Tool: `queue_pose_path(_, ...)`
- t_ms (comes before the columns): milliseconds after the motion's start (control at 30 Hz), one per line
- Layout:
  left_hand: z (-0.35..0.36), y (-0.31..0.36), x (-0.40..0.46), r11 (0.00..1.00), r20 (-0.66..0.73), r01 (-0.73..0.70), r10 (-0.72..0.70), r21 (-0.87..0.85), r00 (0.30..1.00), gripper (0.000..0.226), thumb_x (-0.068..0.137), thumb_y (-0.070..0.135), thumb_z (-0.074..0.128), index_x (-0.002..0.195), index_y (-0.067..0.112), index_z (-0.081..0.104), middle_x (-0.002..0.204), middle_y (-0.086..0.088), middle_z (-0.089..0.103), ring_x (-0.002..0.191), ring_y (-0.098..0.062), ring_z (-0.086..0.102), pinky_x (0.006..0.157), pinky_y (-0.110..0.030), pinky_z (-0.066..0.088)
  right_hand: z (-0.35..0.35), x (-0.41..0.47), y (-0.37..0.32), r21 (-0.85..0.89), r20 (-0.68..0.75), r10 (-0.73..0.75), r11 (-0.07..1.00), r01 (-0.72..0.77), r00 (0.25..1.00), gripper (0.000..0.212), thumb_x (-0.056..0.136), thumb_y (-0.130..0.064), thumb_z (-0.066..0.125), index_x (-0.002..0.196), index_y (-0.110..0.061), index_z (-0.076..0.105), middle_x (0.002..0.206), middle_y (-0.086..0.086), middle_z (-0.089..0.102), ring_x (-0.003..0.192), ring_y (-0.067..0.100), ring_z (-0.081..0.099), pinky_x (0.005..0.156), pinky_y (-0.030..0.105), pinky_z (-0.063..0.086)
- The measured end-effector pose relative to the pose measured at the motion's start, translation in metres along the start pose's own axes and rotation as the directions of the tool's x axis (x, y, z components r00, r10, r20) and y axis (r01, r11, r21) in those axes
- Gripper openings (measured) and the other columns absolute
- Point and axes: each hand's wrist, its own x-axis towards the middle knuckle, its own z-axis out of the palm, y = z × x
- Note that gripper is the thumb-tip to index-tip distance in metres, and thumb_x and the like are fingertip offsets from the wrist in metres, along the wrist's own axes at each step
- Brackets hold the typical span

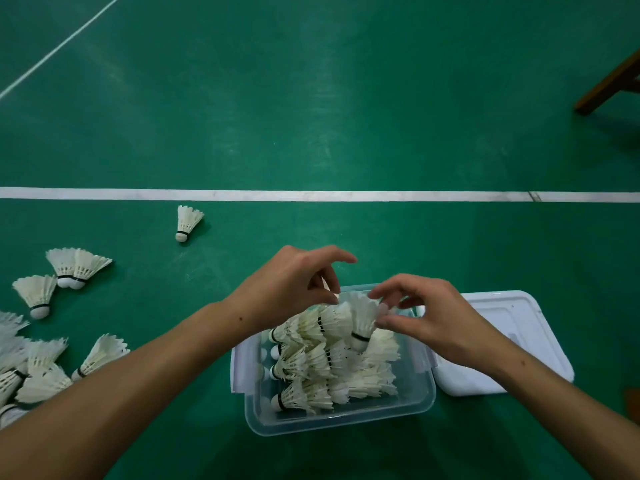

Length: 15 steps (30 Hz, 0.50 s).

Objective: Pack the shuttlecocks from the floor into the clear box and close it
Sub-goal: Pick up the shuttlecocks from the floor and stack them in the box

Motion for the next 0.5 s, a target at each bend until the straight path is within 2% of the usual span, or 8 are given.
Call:
queue_pose_path(100,0.009,0.002,0.006,0.995,0.025,0.1,-0.1,0.003,0.995,0.067,0.084,0.015,0.086,0.143,0.03,0.058,0.094,0.014,0.07,0.077,0.0,0.069,0.083,-0.027,0.062,-0.009,-0.015,0.017,0.082,-0.179,0.085,0.994,-0.071,0.98,0.034,0.083,-0.018,0.088,0.11,-0.033,0.073,0.085,-0.008,0.071,0.085,0.014,0.07,0.081,0.038,0.061)
queue_pose_path(233,0.026,0.007,0.012,0.982,0.196,0.186,-0.189,0.032,0.962,0.083,0.084,0.016,0.086,0.153,0.037,0.044,0.094,0.015,0.065,0.082,0.001,0.064,0.09,-0.027,0.06,-0.007,-0.027,0.031,0.083,-0.336,0.172,0.985,-0.152,0.926,0.037,0.085,-0.018,0.086,0.114,-0.033,0.069,0.087,-0.008,0.072,0.083,0.011,0.071,0.077,0.037,0.06)
queue_pose_path(333,0.033,0.009,0.017,0.973,0.251,0.211,-0.228,0.093,0.941,0.085,0.083,0.017,0.087,0.154,0.035,0.044,0.093,0.011,0.065,0.081,0.002,0.059,0.091,-0.032,0.059,0.003,-0.025,0.031,0.029,-0.366,0.168,0.985,-0.169,0.915,0.042,0.085,-0.02,0.086,0.119,-0.031,0.066,0.088,-0.012,0.072,0.08,0.006,0.071,0.076,0.039,0.062)
queue_pose_path(500,0.034,0.014,0.02,0.967,0.214,0.223,-0.246,0.127,0.945,0.079,0.084,0.017,0.087,0.152,0.029,0.047,0.087,0.011,0.063,0.075,0.001,0.055,0.084,-0.03,0.057,0.02,-0.012,0.027,-0.096,-0.334,0.133,0.98,-0.174,0.933,0.043,0.087,-0.029,0.083,0.124,-0.033,0.061,0.088,-0.02,0.069,0.078,0.001,0.07,0.074,0.042,0.062)
